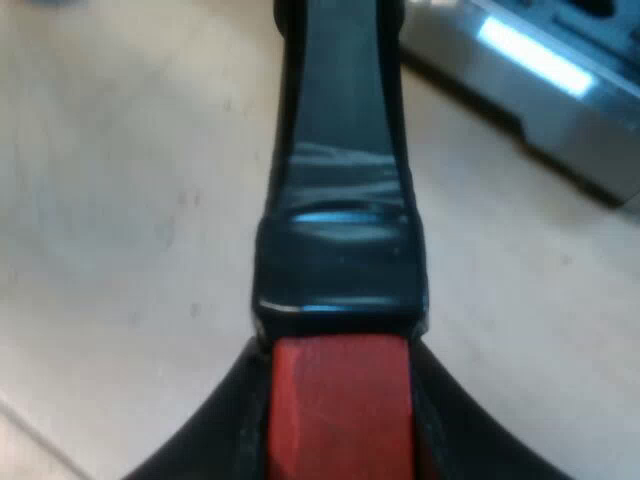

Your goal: Grind coffee beans and then tamp

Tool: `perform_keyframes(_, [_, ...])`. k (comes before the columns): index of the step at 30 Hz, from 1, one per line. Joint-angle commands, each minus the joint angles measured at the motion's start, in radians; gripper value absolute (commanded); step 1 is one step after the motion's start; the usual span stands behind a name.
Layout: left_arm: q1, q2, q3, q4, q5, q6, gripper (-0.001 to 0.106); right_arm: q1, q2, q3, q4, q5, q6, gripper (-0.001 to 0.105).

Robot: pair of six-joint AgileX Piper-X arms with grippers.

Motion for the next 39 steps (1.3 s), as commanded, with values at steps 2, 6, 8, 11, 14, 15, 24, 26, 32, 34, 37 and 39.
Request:
perform_keyframes(2, [-0.001, -0.006, -0.007, -0.005, -0.021, -0.01, 0.074, -0.001, -0.013, 0.05, -0.084, -0.02, -0.047, 0.0])
perform_keyframes(6, [-0.001, -0.003, -0.005, -0.001, -0.031, -0.01, 0.074, -0.001, -0.013, 0.129, -0.189, -0.039, -0.063, 0.0])
perform_keyframes(8, [-0.001, 0.013, -0.005, 0.001, -0.066, -0.01, 0.082, -0.001, -0.013, 0.171, -0.24, -0.057, -0.063, 0.0])
perform_keyframes(11, [-0.001, 0.038, -0.005, 0.001, -0.066, -0.01, 0.088, -0.001, -0.013, 0.22, -0.285, -0.057, -0.063, 0.0])
perform_keyframes(14, [-0.001, 0.114, -0.005, -0.002, -0.066, -0.01, 0.087, -0.026, -0.013, 0.263, -0.332, -0.097, -0.063, 0.0])
perform_keyframes(15, [-0.001, 0.139, -0.005, -0.006, -0.064, -0.01, 0.087, -0.043, -0.014, 0.279, -0.349, -0.11, -0.063, 0.0])
perform_keyframes(24, [-0.001, 0.34, -0.005, -0.094, -0.045, -0.006, 0.087, -0.158, -0.01, 0.359, -0.453, -0.219, -0.159, 0.0])
perform_keyframes(26, [-0.001, 0.401, -0.005, -0.116, -0.021, -0.006, 0.087, -0.173, 0.0, 0.362, -0.458, -0.231, -0.162, 0.0])
perform_keyframes(32, [-0.001, 0.515, -0.005, -0.195, 0.01, -0.004, 0.087, -0.209, 0.088, 0.361, -0.542, -0.257, -0.211, 0.0])
perform_keyframes(34, [-0.001, 0.57, -0.005, -0.215, 0.015, -0.004, 0.087, -0.209, 0.103, 0.361, -0.555, -0.258, -0.219, 0.0])
perform_keyframes(37, [-0.001, 0.595, -0.005, -0.215, 0.024, -0.004, 0.087, -0.209, 0.129, 0.361, -0.568, -0.258, -0.219, 0.0])
perform_keyframes(39, [-0.001, 0.6, -0.005, -0.215, 0.034, -0.004, 0.087, -0.209, 0.186, 0.361, -0.603, -0.258, -0.219, 0.0])
